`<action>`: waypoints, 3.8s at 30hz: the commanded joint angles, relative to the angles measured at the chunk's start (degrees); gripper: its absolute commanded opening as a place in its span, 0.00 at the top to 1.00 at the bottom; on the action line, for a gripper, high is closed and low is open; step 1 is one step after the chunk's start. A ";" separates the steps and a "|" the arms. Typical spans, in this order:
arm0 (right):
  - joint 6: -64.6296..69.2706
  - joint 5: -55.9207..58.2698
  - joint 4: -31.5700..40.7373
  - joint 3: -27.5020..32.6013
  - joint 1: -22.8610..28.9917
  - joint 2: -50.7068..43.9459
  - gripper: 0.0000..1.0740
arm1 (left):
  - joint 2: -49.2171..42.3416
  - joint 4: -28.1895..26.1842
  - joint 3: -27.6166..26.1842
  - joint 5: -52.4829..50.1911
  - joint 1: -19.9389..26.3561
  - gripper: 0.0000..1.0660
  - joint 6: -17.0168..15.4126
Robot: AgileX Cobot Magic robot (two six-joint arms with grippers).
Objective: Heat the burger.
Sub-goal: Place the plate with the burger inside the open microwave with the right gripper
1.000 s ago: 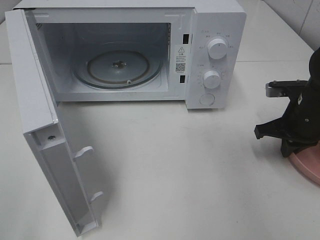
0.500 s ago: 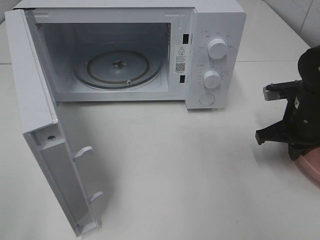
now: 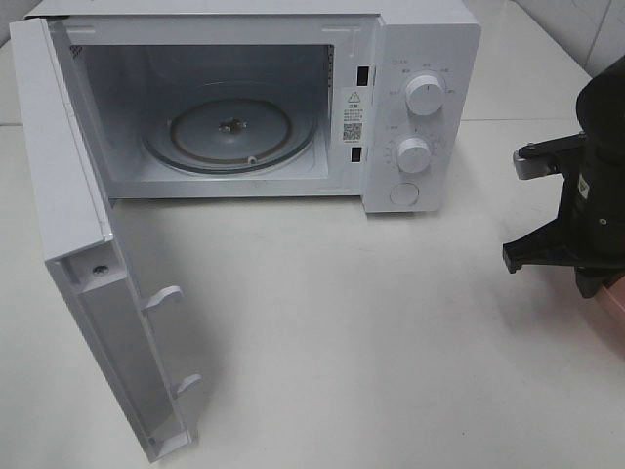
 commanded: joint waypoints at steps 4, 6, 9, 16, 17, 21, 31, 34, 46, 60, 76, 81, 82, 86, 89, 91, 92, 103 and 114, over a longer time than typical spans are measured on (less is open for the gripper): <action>0.29 3.84 -3.04 0.29 1.15 -3.04 1.00 | -1.09 -0.06 0.17 -0.17 -0.17 0.04 0.06; 0.23 5.04 -3.27 0.29 1.89 -3.78 1.00 | -1.09 -0.06 0.17 -0.17 -0.17 0.04 0.06; 0.23 6.02 -3.38 0.52 3.15 -4.93 1.00 | -1.09 -0.06 0.17 -0.17 -0.17 0.04 0.06; 0.00 8.94 -4.13 0.69 6.36 -7.62 1.00 | -1.09 -0.06 0.17 -0.17 -0.17 0.04 0.06; -0.11 9.74 -4.13 0.69 7.39 -8.48 1.00 | -1.09 -0.06 0.17 -0.17 -0.17 0.04 0.06; -0.52 11.12 -4.30 0.69 8.71 -9.11 1.00 | -1.09 -0.06 0.17 -0.17 -0.17 0.04 0.06; -0.92 15.81 -4.35 0.69 15.30 -11.92 1.00 | -1.09 -0.06 0.17 -0.17 -0.17 0.04 0.06; -0.92 16.27 -4.35 0.69 15.93 -12.43 1.00 | -1.09 -0.06 0.17 -0.17 -0.17 0.04 0.06; -1.78 19.08 -4.07 5.90 23.72 -19.54 1.00 | -1.09 -0.06 0.17 -0.17 -0.17 0.04 0.06; -2.12 20.80 -4.07 9.85 32.20 -24.92 1.00 | -1.09 -0.06 0.17 -0.17 -0.17 0.04 0.06; -3.32 21.72 -4.58 9.85 43.09 -25.21 1.00 | -1.09 -0.06 0.17 -0.17 -0.17 0.04 0.06; -4.87 21.89 -4.58 9.85 47.10 -25.21 1.00 | -1.09 -0.06 0.17 -0.17 -0.17 0.04 0.06; -4.87 21.89 -4.58 9.85 47.10 -25.21 1.00 | -1.09 -0.06 0.17 -0.17 -0.17 0.04 0.06; -5.44 22.00 -5.10 9.85 49.96 -25.21 1.00 | -1.09 -0.06 0.17 -0.17 -0.17 0.04 0.06; -6.76 22.00 -6.02 9.85 52.54 -25.21 1.00 | -1.09 -0.06 0.17 -0.17 -0.17 0.04 0.06; -7.45 22.12 -6.02 9.85 53.23 -25.21 1.00 | -1.09 -0.06 0.17 -0.17 -0.17 0.04 0.06; -7.45 22.12 -6.02 9.85 53.23 -25.21 1.00 | -1.09 -0.06 0.17 -0.17 -0.17 0.04 0.06; -13.81 21.08 -8.42 9.85 56.55 -25.21 1.00 | -1.09 -0.06 0.17 -0.17 -0.17 0.04 0.06; -20.86 17.13 -10.49 9.85 56.55 -25.21 1.00 | -1.09 -0.06 0.17 -0.17 -0.17 0.04 0.06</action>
